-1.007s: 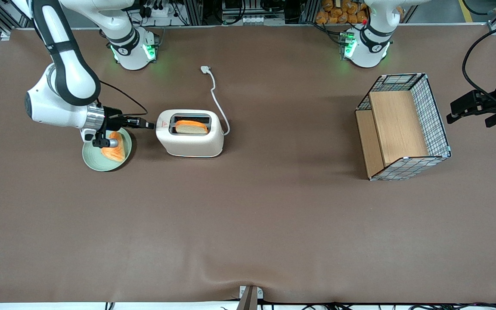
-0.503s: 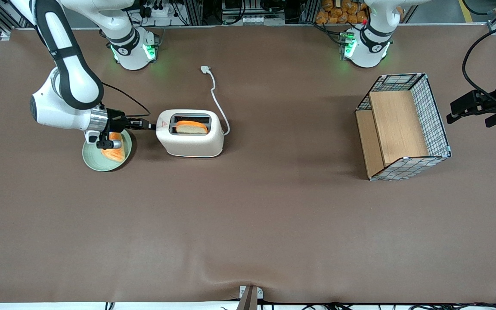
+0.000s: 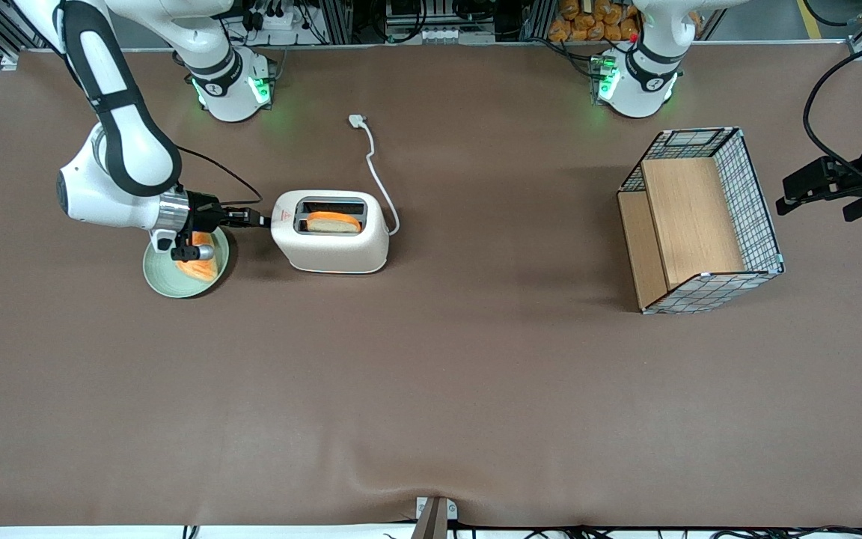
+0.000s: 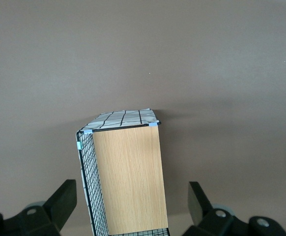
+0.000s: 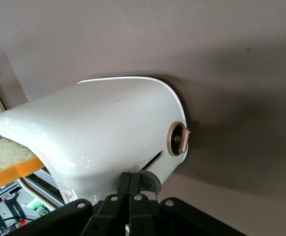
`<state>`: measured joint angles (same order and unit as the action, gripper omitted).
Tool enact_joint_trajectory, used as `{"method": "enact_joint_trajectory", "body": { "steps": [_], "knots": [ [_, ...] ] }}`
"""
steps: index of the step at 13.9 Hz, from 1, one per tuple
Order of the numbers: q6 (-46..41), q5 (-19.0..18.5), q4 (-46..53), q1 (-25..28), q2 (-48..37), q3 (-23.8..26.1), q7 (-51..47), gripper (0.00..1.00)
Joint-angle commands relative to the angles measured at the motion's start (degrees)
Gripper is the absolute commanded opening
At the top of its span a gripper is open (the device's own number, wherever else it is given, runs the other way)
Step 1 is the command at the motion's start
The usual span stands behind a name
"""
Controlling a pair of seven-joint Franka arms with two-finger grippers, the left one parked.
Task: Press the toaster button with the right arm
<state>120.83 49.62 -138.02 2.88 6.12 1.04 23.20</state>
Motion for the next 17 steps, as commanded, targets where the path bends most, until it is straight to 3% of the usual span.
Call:
{"method": "enact_joint_trajectory", "body": {
  "steps": [1, 4, 13, 17],
  "knots": [
    [1.95, 3.19, -1.90, -0.06, 1.43, 0.37, 5.44, 0.00],
    [1.95, 6.00, -2.34, -0.24, 2.84, 0.37, 8.96, 0.00],
    [4.06, 6.28, -2.34, -0.42, 6.09, 0.37, 10.73, 0.00],
    [4.50, 10.84, -2.26, -0.33, 8.72, 0.28, 16.61, 0.00]
  ]
}}
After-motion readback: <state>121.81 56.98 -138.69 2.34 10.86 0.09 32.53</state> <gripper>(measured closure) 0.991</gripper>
